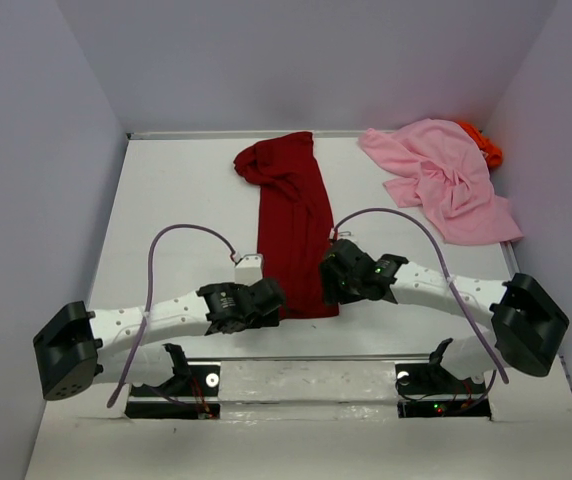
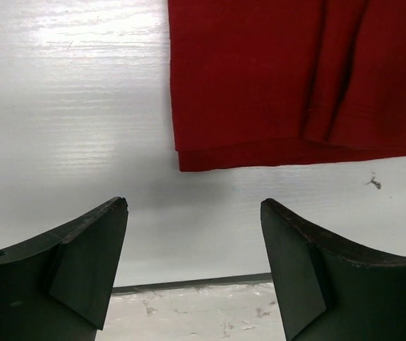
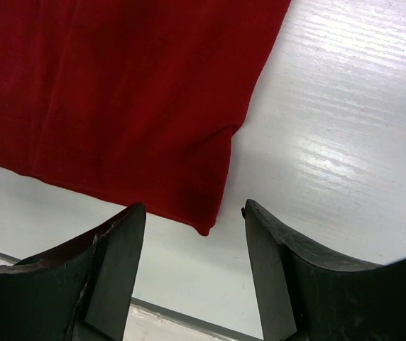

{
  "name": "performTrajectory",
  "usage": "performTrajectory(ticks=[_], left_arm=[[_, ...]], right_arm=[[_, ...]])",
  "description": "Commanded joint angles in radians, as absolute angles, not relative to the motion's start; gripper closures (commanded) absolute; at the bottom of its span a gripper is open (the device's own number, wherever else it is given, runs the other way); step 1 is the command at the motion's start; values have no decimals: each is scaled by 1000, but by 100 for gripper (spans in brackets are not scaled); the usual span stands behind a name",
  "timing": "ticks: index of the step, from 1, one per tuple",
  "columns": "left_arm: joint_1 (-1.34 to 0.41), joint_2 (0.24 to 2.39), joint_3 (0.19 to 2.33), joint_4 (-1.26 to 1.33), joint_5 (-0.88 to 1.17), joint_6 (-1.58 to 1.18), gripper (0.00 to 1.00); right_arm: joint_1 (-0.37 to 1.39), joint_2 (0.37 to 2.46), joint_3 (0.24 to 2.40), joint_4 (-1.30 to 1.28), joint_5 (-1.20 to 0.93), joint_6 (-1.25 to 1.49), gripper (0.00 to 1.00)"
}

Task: Fold and stack the t-shirts
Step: Fold the tshirt

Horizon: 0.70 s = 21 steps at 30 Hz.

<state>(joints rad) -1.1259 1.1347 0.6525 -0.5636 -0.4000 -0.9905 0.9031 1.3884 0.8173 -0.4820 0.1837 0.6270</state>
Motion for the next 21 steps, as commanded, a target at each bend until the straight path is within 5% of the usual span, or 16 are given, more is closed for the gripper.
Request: performTrajectory(ticks=[1, 21], left_arm=[[-1129, 1175, 684, -603, -454, -1006, 15], [-1129, 1364, 629, -500, -494, -1051, 19]], right_arm=[[907, 1393, 824, -436, 196, 637, 36], [907, 1404, 822, -403, 135, 618, 40]])
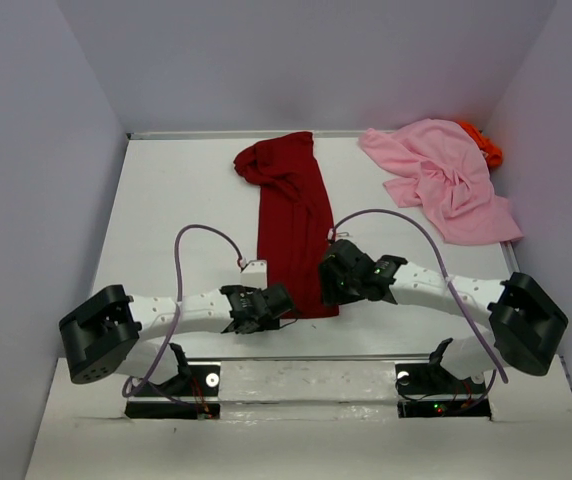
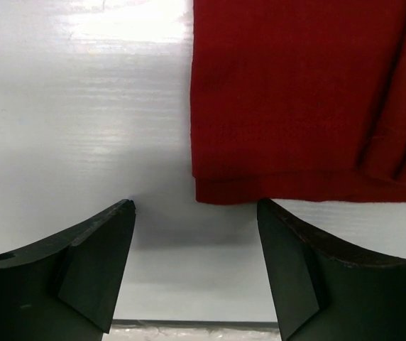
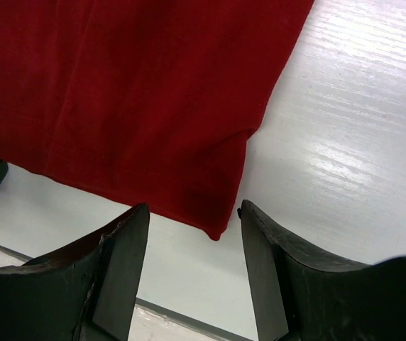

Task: Fold and stack the t-shirts
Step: Fold the tshirt

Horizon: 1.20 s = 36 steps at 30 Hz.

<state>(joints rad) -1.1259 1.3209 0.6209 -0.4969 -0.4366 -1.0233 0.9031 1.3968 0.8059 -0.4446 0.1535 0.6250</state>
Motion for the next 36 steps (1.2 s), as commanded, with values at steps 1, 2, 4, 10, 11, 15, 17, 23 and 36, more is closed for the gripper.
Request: performTrajectory(ticks=[1, 2, 4, 10, 11, 15, 17, 23, 36], left_arm=[[-1129, 1386, 644, -500, -503, -1051, 19], [-1129, 1394, 652, -499, -506, -1051, 19], [-1129, 1399, 666, -489, -509, -1046, 19], [-1129, 1313, 727, -511, -524, -1020, 19], [-1129, 1293, 736, -523, -529, -1019, 19], [-1129, 1279, 765, -575, -529, -999, 19], [-1132, 1255, 773, -578, -514, -997, 19], [-1131, 1204, 732, -566, -515, -989, 20], [-1131, 1348, 693, -571, -518, -1008, 20]], right_arm=[[907, 1407, 824, -400, 123, 614, 40], [907, 1408, 824, -400, 121, 612, 40], [907, 1408, 822, -400, 120, 611, 40], [907, 1416, 805, -397, 132, 609, 40], [907, 1419, 805, -394, 130, 611, 40], [907, 1433, 808, -390, 130, 614, 40], [907, 1440, 813, -388, 129, 612, 40], [907, 1454, 824, -385, 126, 614, 40], [907, 1459, 821, -383, 123, 607, 40]])
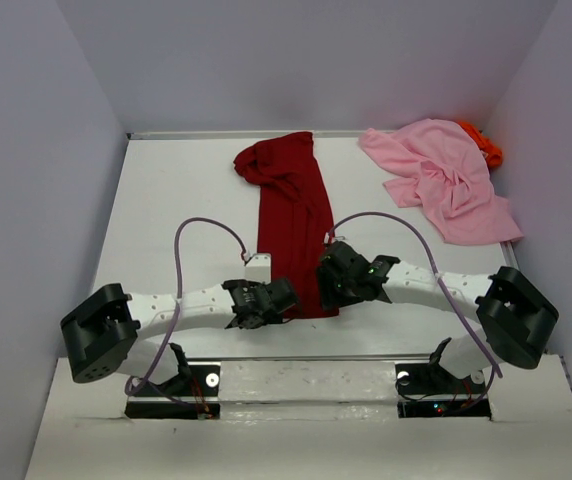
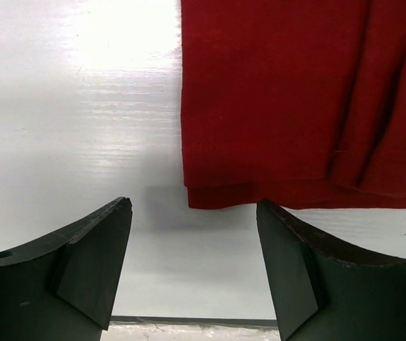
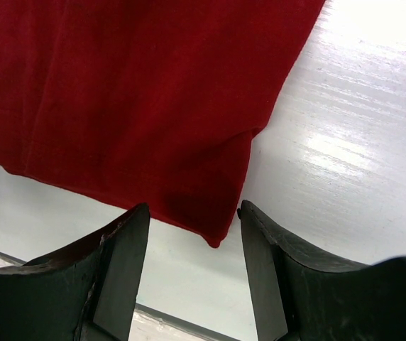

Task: Fold and stack the t-shirts
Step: Fold the tshirt

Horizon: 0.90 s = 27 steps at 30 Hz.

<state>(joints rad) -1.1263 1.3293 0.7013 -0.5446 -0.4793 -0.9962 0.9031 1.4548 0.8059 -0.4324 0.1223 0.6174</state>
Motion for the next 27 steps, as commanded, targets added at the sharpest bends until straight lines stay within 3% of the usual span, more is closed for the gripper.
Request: performTrajectory(ticks=[1, 13, 17, 20, 27], left_arm=[[-1131, 1356, 689, -572, -520, -1012, 20], [-1127, 1387, 663, -534, -549, -1034, 20], [-1127, 1427, 669, -525, -537, -1025, 25], [-1127, 1433, 669, -506, -531, -1011, 33], [-1127, 1451, 664, -483, -519, -1002, 66]], right_arm=[[907, 1460, 821, -382, 123, 607, 40], [907, 1450, 810, -371, 103, 603, 41], [907, 1445, 804, -371, 100, 603, 43], [907, 1448, 802, -371, 101, 601, 46], [907, 1440, 801, -370, 97, 600, 51]])
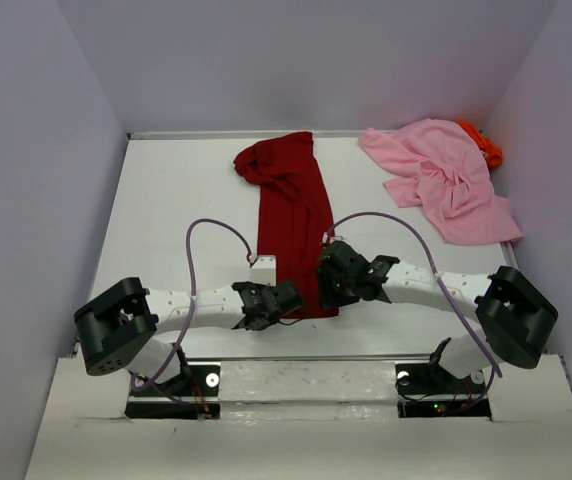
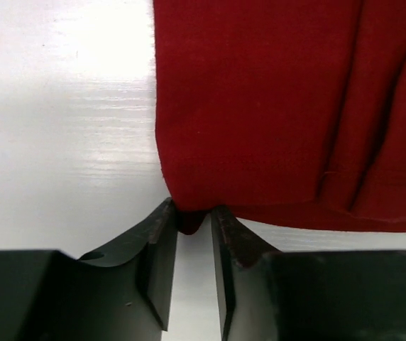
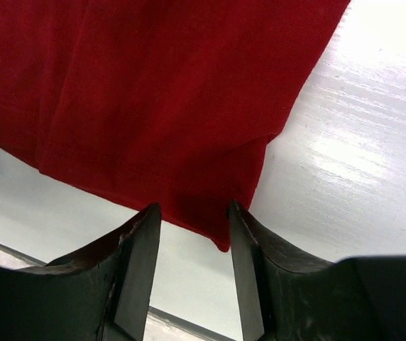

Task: Fold and stack the t-shirts
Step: Fold the tshirt

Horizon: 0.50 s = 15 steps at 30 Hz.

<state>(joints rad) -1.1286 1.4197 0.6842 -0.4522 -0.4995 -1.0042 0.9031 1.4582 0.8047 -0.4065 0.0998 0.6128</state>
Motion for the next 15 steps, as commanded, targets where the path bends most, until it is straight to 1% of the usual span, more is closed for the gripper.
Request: performTrajectory(ticks=[1, 5, 6, 7, 10, 11, 12, 13, 15], left_arm=[[-1127, 1453, 663, -482, -518, -1000, 69], [-1127, 1457, 663, -483, -520, -1003, 71], [-1127, 1459, 664, -485, -520, -1002, 74], [-1127, 1459, 664, -486, -519, -1000, 76], [-1127, 1454, 666, -488, -522, -997, 79], [-1127, 1456, 667, -489, -525, -996, 80], [-1127, 1457, 669, -492, -525, -996, 78], [-1127, 1460, 670, -492, -526, -996, 78], [-1127, 1465, 678, -499, -529, -996, 76]], right_arm=[[907, 1442, 801, -370, 95, 598, 56], [907, 1443, 801, -370, 92, 597, 65], [907, 1445, 801, -368, 92, 597, 68], [907, 1447, 802, -368, 92, 597, 77], [907, 1456, 805, -367, 89, 595, 88], [907, 1457, 807, -370, 87, 598, 82], [907, 1457, 807, -368, 83, 598, 73], [907, 1457, 808, -370, 81, 597, 67], [907, 1448, 804, -379, 90, 604, 61]])
